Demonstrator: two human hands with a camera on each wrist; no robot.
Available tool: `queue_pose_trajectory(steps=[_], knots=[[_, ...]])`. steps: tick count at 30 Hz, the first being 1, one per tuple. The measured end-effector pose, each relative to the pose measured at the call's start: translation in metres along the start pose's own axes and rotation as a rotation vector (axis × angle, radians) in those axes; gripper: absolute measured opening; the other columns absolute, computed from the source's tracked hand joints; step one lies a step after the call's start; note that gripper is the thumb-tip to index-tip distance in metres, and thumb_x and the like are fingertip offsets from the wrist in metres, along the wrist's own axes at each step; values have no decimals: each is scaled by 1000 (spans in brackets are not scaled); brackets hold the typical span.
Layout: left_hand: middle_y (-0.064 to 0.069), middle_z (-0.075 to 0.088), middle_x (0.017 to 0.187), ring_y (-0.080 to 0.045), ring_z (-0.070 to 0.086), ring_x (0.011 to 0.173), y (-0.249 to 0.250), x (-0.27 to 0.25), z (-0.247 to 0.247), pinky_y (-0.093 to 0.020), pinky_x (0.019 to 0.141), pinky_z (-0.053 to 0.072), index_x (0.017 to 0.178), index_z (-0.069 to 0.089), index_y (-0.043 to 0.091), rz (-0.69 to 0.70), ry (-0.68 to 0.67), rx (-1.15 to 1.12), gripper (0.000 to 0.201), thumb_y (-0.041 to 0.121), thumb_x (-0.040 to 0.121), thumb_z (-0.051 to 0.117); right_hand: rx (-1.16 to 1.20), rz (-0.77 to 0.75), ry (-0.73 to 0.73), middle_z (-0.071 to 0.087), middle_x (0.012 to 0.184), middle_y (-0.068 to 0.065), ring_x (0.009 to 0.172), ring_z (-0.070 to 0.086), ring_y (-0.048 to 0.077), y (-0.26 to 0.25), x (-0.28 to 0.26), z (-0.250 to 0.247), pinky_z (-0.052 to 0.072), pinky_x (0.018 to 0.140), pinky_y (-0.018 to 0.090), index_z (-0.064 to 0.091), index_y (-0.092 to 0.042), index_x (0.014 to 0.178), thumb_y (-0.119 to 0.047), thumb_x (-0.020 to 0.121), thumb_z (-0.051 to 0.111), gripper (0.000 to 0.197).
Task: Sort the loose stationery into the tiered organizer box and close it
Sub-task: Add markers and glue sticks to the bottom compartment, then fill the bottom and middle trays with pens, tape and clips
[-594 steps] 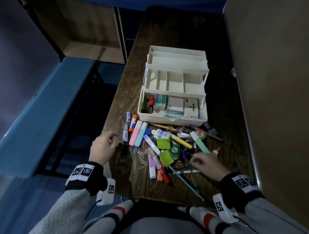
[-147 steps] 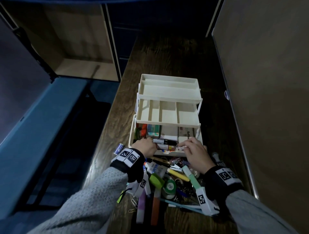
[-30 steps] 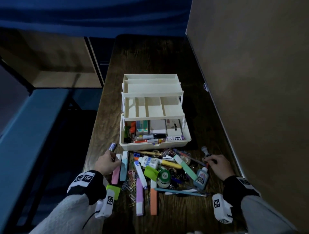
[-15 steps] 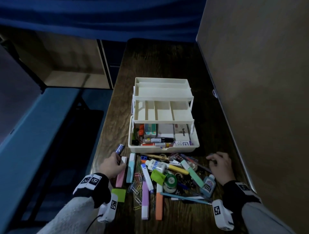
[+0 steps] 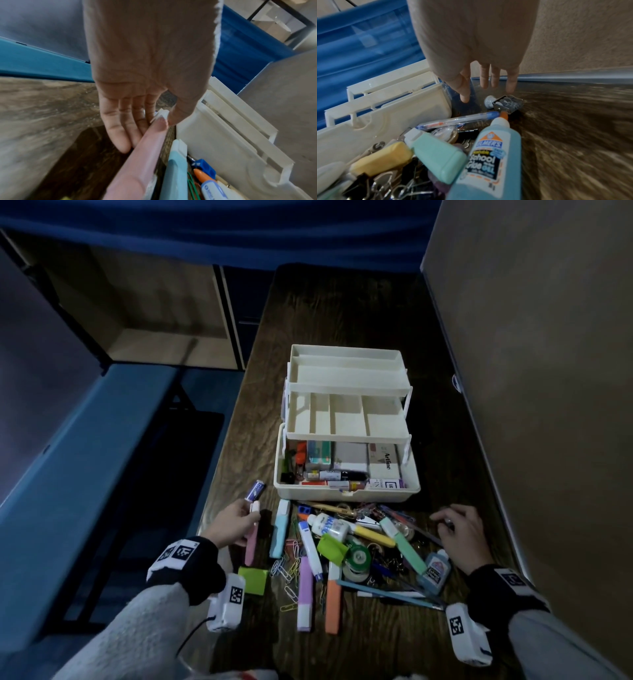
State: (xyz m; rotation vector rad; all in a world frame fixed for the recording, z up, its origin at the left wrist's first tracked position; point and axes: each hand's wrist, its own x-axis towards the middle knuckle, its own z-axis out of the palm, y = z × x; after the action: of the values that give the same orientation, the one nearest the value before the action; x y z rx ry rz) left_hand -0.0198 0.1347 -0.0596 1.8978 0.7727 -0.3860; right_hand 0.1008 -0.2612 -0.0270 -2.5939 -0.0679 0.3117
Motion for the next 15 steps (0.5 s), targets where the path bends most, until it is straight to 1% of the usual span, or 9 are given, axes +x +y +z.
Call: queue_pose_trajectory(steps=[2, 4, 6, 8, 9, 11, 12, 14, 15], knots=[[-4, 58, 76, -15, 59, 63, -1, -2, -2, -25, 48, 50, 112, 48, 18, 6, -3, -38, 18, 20, 95, 48, -2, 0, -4, 42, 127, 17, 124, 36, 34, -1, 0, -1, 34, 105, 40, 70, -7, 99, 1, 89, 52, 22], [-6, 57, 79, -19, 59, 64, -2, -4, -2, -27, 51, 49, 113, 46, 19, -18, 6, -79, 17, 21, 97, 40, 3, -1, -2, 42, 128, 17, 124, 36, 33, -2, 0, -2, 34, 106, 40, 69, -7, 100, 1, 89, 51, 22], [-10, 54, 78, -22, 58, 59, -1, -4, 0, -29, 52, 49, 106, 47, 16, -51, 23, -175, 14, 20, 97, 36, 19, -5, 7, 41, 128, 17, 125, 35, 33, -1, 0, -3, 34, 106, 40, 69, -7, 100, 1, 89, 51, 22], [-7, 52, 77, -19, 54, 55, -2, -4, 3, -27, 50, 42, 97, 49, 18, -51, 54, -208, 18, 34, 92, 46, 27, -5, 16, 41, 128, 17, 125, 35, 33, 0, -2, -3, 34, 105, 41, 69, -7, 99, 2, 89, 51, 22], [-4, 55, 81, -20, 57, 61, -2, -4, 5, -27, 55, 42, 98, 50, 19, -38, 72, -180, 29, 45, 85, 54, 28, -12, 23, 42, 128, 17, 125, 35, 33, 0, -2, -2, 34, 105, 41, 69, -7, 99, 3, 88, 51, 22], [-2, 59, 94, -25, 62, 85, -2, -2, 10, -31, 71, 49, 104, 50, 23, -4, 117, 59, 50, 56, 73, 69, 35, -37, 38, 42, 128, 17, 125, 36, 33, -2, -4, 0, 35, 105, 41, 69, -7, 98, 3, 88, 52, 22], [-2, 60, 96, -24, 61, 89, 0, -2, 13, -31, 74, 50, 105, 50, 21, 18, 133, 214, 56, 60, 71, 71, 39, -50, 44, 42, 128, 17, 125, 37, 32, -4, -5, 0, 35, 105, 40, 69, -7, 98, 3, 87, 52, 22], [-1, 60, 95, -18, 58, 83, 4, 1, 23, -28, 67, 46, 106, 54, 16, 46, 130, 426, 63, 66, 70, 68, 40, -81, 48, 42, 128, 16, 125, 37, 31, -9, -5, 2, 35, 104, 38, 68, -8, 98, 3, 87, 52, 23], [0, 60, 94, -16, 56, 80, 6, 1, 28, -27, 64, 43, 107, 54, 18, 54, 128, 476, 64, 68, 70, 66, 38, -96, 44, 42, 129, 15, 125, 37, 30, -12, -5, 3, 34, 104, 37, 68, -8, 99, 2, 88, 52, 23]])
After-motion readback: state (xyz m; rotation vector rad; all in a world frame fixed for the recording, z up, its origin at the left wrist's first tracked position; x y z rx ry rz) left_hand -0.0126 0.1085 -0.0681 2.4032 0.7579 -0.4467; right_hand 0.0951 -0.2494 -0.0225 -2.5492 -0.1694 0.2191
